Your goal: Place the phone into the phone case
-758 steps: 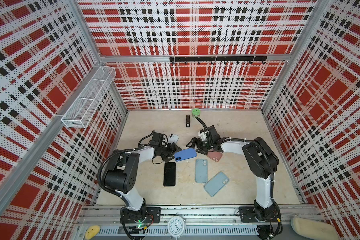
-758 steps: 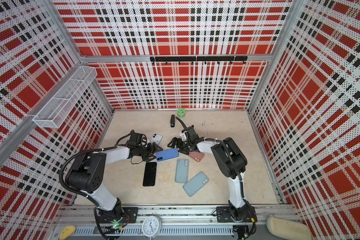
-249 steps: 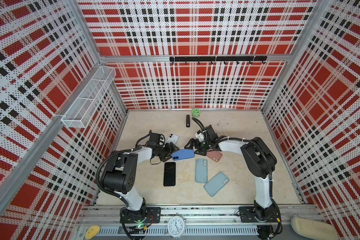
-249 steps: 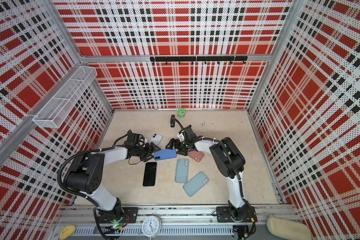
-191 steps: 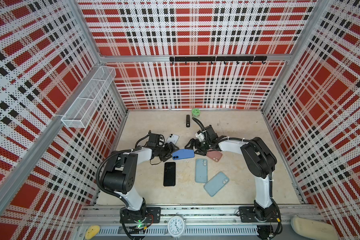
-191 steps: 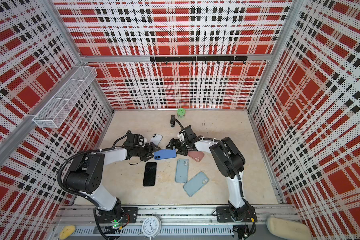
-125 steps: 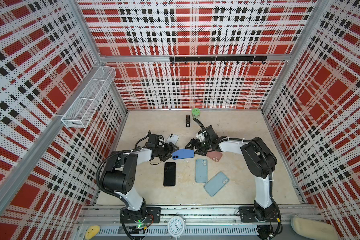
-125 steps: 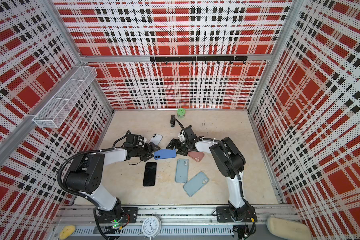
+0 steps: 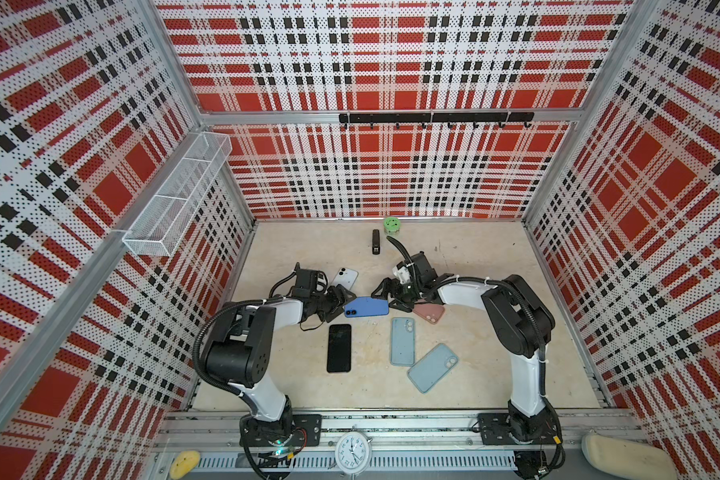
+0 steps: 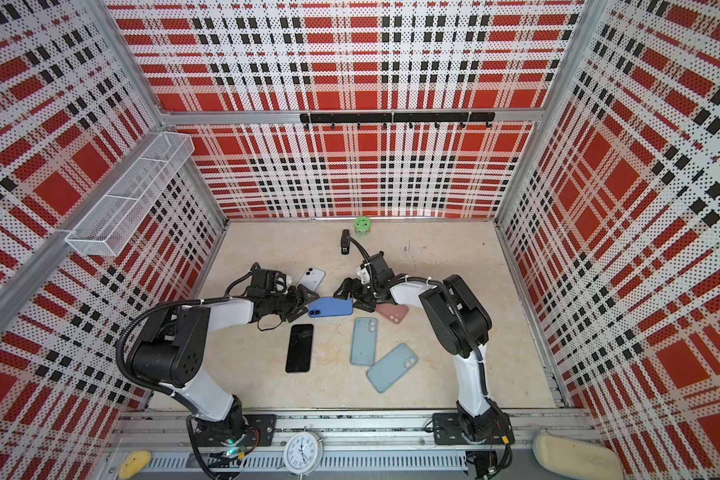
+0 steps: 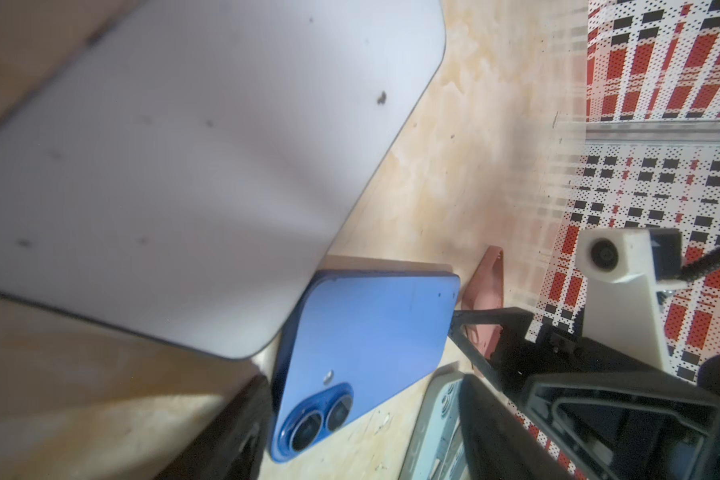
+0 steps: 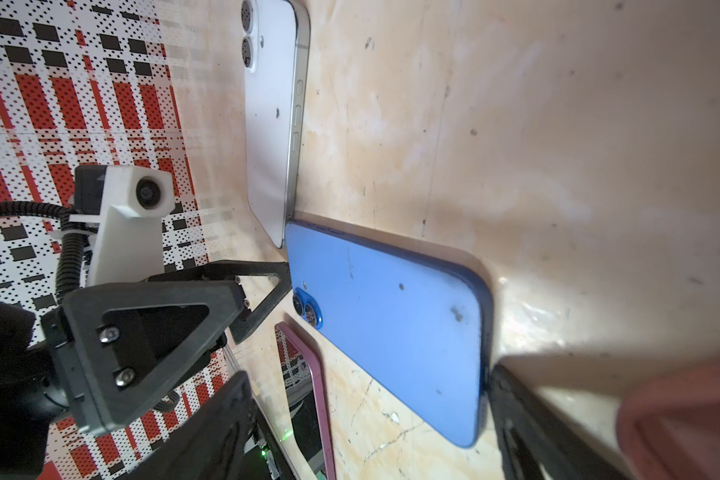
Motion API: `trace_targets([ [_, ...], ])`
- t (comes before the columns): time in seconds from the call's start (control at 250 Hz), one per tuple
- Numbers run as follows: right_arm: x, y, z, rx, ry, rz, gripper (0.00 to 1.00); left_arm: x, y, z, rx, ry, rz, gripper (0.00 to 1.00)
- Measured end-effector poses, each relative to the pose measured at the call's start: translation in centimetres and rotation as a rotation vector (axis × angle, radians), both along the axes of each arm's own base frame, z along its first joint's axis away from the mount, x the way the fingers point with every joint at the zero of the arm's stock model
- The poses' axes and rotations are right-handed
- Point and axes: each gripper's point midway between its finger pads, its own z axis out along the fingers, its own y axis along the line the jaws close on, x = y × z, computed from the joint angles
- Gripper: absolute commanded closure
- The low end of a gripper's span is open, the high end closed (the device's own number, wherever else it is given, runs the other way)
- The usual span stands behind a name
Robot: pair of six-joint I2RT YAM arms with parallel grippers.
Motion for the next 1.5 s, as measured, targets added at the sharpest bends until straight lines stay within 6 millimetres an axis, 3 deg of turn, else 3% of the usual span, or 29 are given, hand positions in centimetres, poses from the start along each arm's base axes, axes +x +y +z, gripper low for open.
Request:
trace_targets([
  [0.4,-0.1,0.0,-0.1,0.014,-0.017,0.0,0.1,0.7,0.0,0.6,-0.005,-0.017,0.054,0.28],
  [0.56,-1.9,1.5,0.0,0.053,-0.005,0.058,0.1,-0.2,-3.5,3.3,-0.106,-0.072,-0.057,0.29],
  [0.656,-2.8,2.1,0.0,0.064,0.002,0.081,0.09,-0.5,-4.1,3.6,-0.123,-0.075,-0.08,0.29],
  [0.973,-2.5,1.6,0.0,0.064,-0.002,0.069,0.08,-0.5,-1.8,2.8,-0.082,-0.05,-0.024,0.24],
  [1.273,-2.1,1.3,0.0,0.051,-0.015,0.051,0.08,0.5,2.6,3.9,0.178,-0.047,0.019,0.22],
  [1.501,-1.9,1.3,-0.1,0.046,-0.021,0.048,0.07,-0.7,4.3,1.0,0.277,0.052,0.019,0.22],
])
